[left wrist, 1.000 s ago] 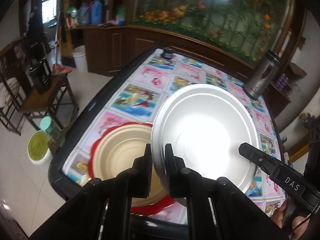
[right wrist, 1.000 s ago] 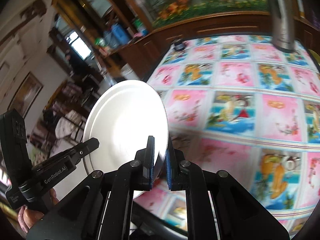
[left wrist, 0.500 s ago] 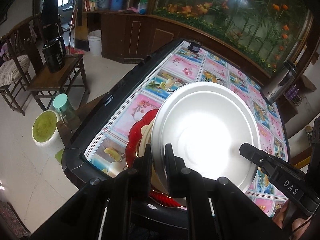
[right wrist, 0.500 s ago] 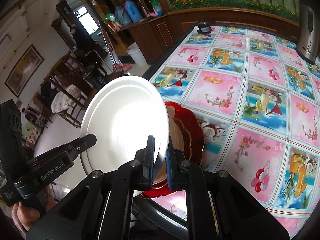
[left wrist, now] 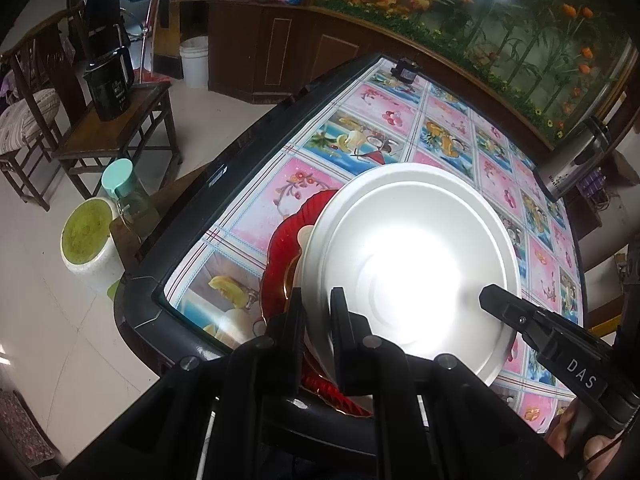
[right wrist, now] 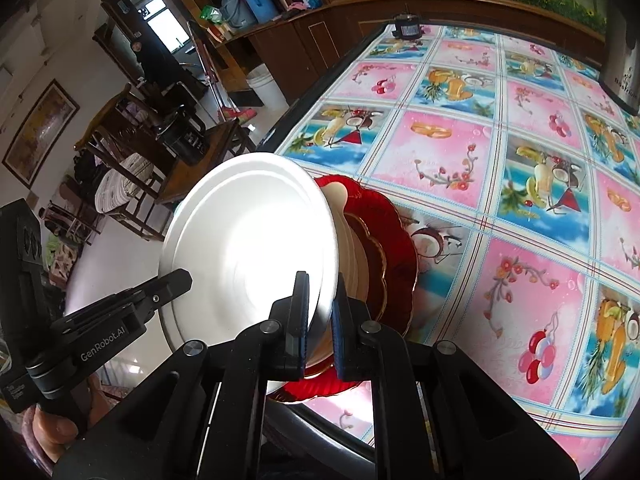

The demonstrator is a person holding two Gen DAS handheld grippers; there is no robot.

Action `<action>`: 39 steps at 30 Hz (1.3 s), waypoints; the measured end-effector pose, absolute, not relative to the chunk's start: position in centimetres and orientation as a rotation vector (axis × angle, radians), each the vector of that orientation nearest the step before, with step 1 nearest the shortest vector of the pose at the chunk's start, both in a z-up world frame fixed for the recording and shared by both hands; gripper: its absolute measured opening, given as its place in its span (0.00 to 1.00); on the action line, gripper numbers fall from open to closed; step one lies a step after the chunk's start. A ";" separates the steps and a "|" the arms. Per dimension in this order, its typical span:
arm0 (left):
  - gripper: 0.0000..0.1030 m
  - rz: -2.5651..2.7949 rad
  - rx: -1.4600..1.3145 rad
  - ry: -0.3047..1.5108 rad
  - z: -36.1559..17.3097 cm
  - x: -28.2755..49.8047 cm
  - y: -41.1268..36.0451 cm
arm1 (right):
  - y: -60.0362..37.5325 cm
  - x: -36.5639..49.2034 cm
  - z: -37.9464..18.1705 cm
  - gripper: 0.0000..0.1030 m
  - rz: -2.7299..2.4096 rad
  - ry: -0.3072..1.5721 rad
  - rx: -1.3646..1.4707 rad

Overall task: Organize plates and bowls
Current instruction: 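Lower the white foam plate onto the stack and open the left gripper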

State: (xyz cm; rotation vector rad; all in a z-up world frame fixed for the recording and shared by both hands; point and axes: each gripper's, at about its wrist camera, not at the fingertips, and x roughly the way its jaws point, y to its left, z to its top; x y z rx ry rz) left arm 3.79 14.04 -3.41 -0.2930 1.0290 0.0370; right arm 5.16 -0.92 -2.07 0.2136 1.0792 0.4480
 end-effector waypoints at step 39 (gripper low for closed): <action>0.14 0.067 -0.203 1.047 -3.7 3.9 13.2 | -0.8 6.0 -3.4 0.09 0.469 1.135 0.220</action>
